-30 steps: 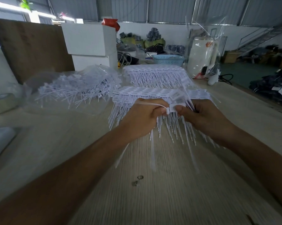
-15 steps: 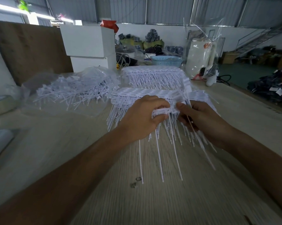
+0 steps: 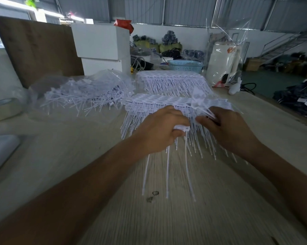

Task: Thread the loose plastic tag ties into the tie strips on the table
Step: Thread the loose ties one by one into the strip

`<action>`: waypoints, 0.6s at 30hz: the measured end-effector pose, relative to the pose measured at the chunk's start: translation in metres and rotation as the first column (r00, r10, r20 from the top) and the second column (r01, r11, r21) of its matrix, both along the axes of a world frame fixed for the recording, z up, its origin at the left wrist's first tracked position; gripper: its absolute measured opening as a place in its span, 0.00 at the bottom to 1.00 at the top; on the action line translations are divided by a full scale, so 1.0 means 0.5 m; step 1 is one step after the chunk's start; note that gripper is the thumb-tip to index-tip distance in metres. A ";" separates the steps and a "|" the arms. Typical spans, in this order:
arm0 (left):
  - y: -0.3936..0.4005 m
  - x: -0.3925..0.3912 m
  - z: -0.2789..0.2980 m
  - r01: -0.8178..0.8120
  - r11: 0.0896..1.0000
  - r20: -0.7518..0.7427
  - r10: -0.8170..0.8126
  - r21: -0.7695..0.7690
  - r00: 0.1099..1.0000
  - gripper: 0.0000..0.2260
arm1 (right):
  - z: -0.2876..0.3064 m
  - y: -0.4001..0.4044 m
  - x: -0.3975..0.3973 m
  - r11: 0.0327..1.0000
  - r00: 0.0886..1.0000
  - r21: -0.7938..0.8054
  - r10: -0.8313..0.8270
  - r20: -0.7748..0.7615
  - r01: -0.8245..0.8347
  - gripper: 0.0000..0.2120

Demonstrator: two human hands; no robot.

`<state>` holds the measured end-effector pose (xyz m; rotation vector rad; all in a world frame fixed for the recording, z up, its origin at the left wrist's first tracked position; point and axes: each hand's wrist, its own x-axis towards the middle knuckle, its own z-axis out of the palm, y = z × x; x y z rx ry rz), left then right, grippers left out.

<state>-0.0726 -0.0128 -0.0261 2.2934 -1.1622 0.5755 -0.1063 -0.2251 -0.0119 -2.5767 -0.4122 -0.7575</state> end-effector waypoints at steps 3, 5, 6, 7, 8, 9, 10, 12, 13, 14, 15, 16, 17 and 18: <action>-0.004 -0.007 0.002 0.058 0.998 0.009 -0.058 -0.018 0.998 0.11 | 0.025 -0.021 -0.009 0.991 0.981 -0.042 -0.117 0.155 0.125 0.20; -0.010 -0.013 0.009 0.064 0.989 0.006 -0.063 -0.132 0.998 0.12 | 0.030 -0.018 -0.013 0.986 0.995 0.144 -0.091 0.032 0.086 0.21; -0.013 -0.016 0.012 0.053 0.981 -0.013 -0.057 -0.186 0.998 0.13 | 0.029 -0.008 -0.018 0.958 0.995 0.284 -0.016 -0.094 0.042 0.22; -0.015 -0.019 0.014 0.049 0.971 -0.039 -0.059 -0.234 0.997 0.15 | 0.025 0.005 -0.024 0.909 0.973 0.417 0.089 -0.212 0.008 0.23; -0.017 -0.022 0.015 0.051 0.959 -0.065 -0.072 -0.279 0.995 0.16 | 0.021 0.015 -0.027 0.857 0.933 0.514 0.193 -0.303 -0.011 0.23; -0.019 -0.025 0.015 0.056 0.946 -0.086 -0.088 -0.318 0.992 0.16 | 0.015 0.022 -0.028 0.823 0.890 0.567 0.280 -0.360 -0.029 0.24; -0.022 -0.028 0.014 0.056 0.936 -0.104 -0.097 -0.348 0.990 0.16 | 0.011 0.025 -0.028 0.806 0.853 0.589 0.344 -0.393 -0.053 0.25; -0.024 -0.032 0.014 0.034 0.921 -0.139 -0.095 -0.387 0.986 0.16 | 0.010 0.025 -0.028 0.788 0.809 0.610 0.411 -0.421 -0.082 0.23; -0.024 -0.033 0.015 0.031 0.919 -0.151 -0.097 -0.393 0.984 0.16 | 0.012 0.024 -0.028 0.776 0.805 0.627 0.417 -0.422 -0.074 0.21; -0.023 -0.033 0.016 0.038 0.921 -0.154 -0.105 -0.387 0.982 0.15 | 0.014 0.021 -0.027 0.763 0.810 0.644 0.413 -0.417 -0.057 0.19; -0.021 -0.033 0.017 0.049 0.927 -0.151 -0.112 -0.372 0.982 0.14 | 0.016 0.020 -0.026 0.751 0.818 0.659 0.402 -0.412 -0.038 0.17; -0.018 -0.031 0.018 0.056 0.935 -0.145 -0.113 -0.349 0.983 0.13 | 0.017 0.019 -0.026 0.740 0.827 0.672 0.390 -0.404 -0.021 0.16; -0.015 -0.030 0.018 0.052 0.945 -0.137 -0.101 -0.321 0.985 0.13 | 0.018 0.018 -0.025 0.729 0.834 0.684 0.384 -0.396 -0.010 0.16; -0.012 -0.029 0.017 0.038 0.956 -0.131 -0.080 -0.292 0.988 0.14 | 0.018 0.017 -0.025 0.719 0.837 0.695 0.385 -0.388 -0.008 0.16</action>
